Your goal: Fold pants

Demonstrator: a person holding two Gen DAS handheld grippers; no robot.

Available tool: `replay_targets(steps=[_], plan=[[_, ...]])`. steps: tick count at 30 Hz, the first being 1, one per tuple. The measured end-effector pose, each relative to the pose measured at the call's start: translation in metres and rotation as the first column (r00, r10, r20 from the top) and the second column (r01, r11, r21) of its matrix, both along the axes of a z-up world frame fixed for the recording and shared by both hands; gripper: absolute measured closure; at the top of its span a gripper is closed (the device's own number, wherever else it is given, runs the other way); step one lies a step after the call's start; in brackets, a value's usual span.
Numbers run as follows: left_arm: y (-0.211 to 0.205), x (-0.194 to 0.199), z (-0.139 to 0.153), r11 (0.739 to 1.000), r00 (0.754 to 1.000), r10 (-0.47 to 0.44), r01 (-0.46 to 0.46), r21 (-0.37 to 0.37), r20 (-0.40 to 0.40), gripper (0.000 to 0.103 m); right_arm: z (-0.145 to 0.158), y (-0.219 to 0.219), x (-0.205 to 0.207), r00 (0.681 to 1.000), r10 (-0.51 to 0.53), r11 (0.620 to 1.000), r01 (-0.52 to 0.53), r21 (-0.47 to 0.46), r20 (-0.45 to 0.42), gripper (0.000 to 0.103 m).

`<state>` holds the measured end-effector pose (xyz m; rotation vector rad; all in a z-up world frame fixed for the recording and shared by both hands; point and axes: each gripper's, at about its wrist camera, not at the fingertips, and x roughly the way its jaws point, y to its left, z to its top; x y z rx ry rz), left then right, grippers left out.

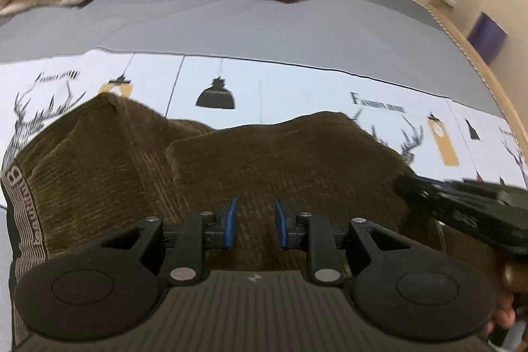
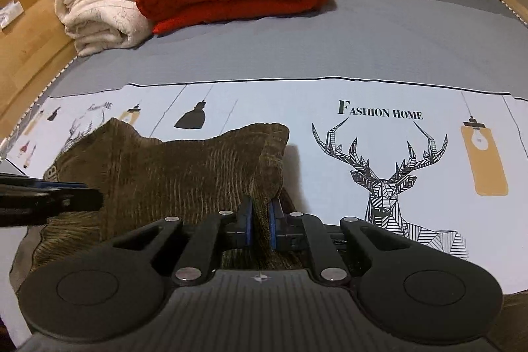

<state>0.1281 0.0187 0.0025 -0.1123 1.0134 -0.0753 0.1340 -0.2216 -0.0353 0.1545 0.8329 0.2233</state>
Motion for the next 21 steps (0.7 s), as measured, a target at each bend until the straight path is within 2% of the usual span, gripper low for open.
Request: replay_targets(steps=[7, 15, 21], plan=[[-0.004, 0.016, -0.004, 0.999, 0.999, 0.011, -0.012, 0.039, 0.033, 0.076, 0.001, -0.004, -0.001, 1.0, 0.006, 0.999, -0.006, 0.032, 0.0, 0.093], [0.014, 0.033, 0.004, 0.994, 0.991, 0.075, -0.084, 0.076, 0.11, 0.075, 0.003, -0.014, 0.005, 1.0, -0.005, 0.986, 0.005, 0.164, 0.004, 0.093], [0.022, 0.041, 0.008, 0.993, 0.988, 0.093, -0.101, 0.06, 0.126, 0.074, 0.003, -0.031, 0.01, 0.999, -0.054, 0.958, 0.05, 0.284, 0.004, 0.094]])
